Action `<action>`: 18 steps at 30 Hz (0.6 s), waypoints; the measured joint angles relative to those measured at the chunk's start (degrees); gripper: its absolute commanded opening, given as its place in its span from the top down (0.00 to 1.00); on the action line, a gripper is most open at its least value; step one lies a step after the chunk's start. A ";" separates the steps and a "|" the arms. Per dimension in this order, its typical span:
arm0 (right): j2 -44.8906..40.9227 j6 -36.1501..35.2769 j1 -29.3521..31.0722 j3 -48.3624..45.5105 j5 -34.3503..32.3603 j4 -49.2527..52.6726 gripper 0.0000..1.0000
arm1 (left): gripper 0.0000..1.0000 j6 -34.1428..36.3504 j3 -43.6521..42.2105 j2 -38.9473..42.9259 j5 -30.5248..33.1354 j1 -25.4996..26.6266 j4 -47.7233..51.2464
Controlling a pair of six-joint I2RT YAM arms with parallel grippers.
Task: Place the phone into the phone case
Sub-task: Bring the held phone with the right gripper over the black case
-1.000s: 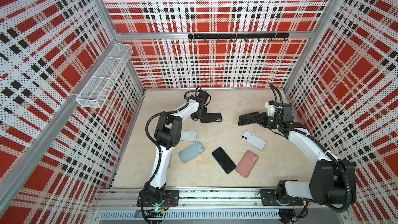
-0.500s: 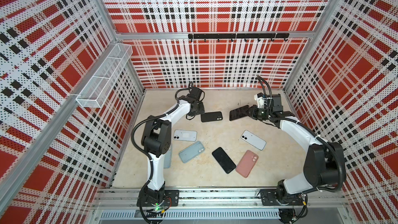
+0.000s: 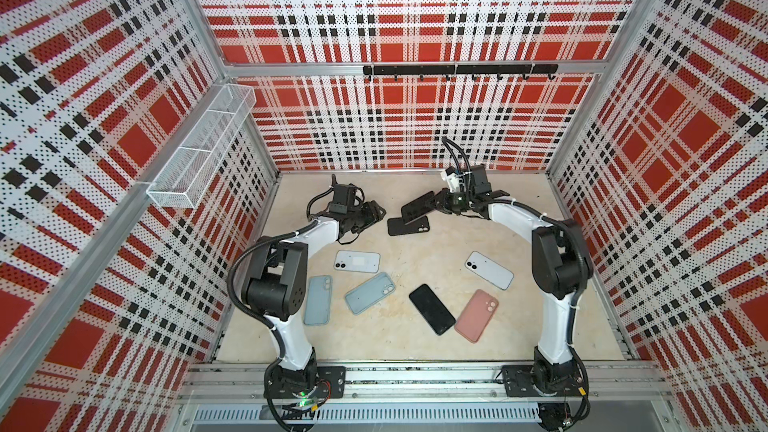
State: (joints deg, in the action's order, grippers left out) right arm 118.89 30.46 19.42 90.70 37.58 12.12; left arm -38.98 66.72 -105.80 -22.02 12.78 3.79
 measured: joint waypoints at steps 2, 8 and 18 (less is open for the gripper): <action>2.64 0.42 0.59 2.38 0.59 0.04 1.00 | 0.33 -0.81 -0.61 -1.20 -0.24 0.00 -1.42; 8.94 2.40 1.53 5.97 1.81 -0.28 1.00 | 0.33 -2.21 -0.52 -4.11 1.05 0.02 -4.17; 10.67 5.68 1.73 5.90 3.98 -1.73 1.00 | 0.33 -4.28 4.31 -12.09 0.83 1.75 -5.97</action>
State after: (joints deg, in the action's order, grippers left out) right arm 129.56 36.14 21.15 96.60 41.56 10.39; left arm -43.27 71.02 -117.89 -21.19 14.52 -2.17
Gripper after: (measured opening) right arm 0.118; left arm 0.669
